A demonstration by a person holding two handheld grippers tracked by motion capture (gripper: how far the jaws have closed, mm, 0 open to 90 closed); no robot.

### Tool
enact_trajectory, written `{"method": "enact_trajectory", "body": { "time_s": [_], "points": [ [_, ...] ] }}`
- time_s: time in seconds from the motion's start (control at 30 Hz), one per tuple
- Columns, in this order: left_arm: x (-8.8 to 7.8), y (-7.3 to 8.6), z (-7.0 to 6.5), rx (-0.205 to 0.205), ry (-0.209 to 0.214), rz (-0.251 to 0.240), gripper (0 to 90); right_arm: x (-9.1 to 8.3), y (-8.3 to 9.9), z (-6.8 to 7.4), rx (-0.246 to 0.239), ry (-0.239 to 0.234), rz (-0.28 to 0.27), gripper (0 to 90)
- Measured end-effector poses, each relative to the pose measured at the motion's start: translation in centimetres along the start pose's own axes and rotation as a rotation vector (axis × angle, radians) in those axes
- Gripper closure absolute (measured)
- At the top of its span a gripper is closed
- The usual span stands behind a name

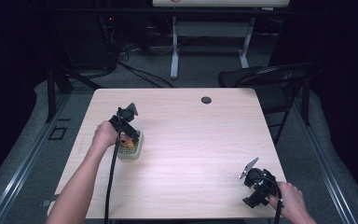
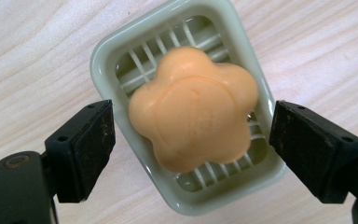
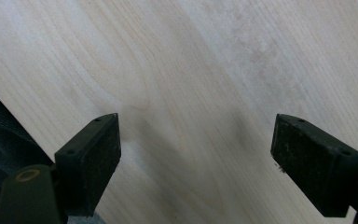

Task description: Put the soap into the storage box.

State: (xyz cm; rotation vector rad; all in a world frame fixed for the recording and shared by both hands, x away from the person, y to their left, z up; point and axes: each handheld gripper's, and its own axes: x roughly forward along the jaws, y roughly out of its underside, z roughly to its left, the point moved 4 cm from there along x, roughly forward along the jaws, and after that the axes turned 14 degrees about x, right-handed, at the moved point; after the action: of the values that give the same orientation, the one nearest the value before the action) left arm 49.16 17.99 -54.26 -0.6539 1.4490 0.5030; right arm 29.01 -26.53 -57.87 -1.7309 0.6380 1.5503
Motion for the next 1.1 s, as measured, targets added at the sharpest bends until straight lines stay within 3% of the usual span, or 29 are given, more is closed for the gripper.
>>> {"method": "enact_trajectory", "body": {
  "time_s": [0.3,0.4,0.67,1.0,1.1],
  "points": [
    [-1.8,0.8,-0.7,0.029,-0.015,-0.043,7.2,-0.2,0.0,-0.1,-0.011,0.005,0.01,15.6],
    [-2.7,1.3,-1.1,0.044,-0.025,-0.059,6.1,-0.1,0.0,0.0,0.004,0.002,-0.01,15.6],
    [-4.7,3.6,-3.0,0.091,-0.058,-0.09,3.1,0.0,0.0,0.0,0.005,0.001,-0.005,15.6],
    [-5.4,6.9,-6.2,0.138,-0.052,-0.108,0.4,0.0,0.0,0.0,0.009,-0.001,-0.008,15.6],
    [-4.9,8.4,-7.3,0.152,-0.017,-0.112,0.4,0.0,0.0,0.0,0.005,0.004,-0.004,15.6]
  ]
}}
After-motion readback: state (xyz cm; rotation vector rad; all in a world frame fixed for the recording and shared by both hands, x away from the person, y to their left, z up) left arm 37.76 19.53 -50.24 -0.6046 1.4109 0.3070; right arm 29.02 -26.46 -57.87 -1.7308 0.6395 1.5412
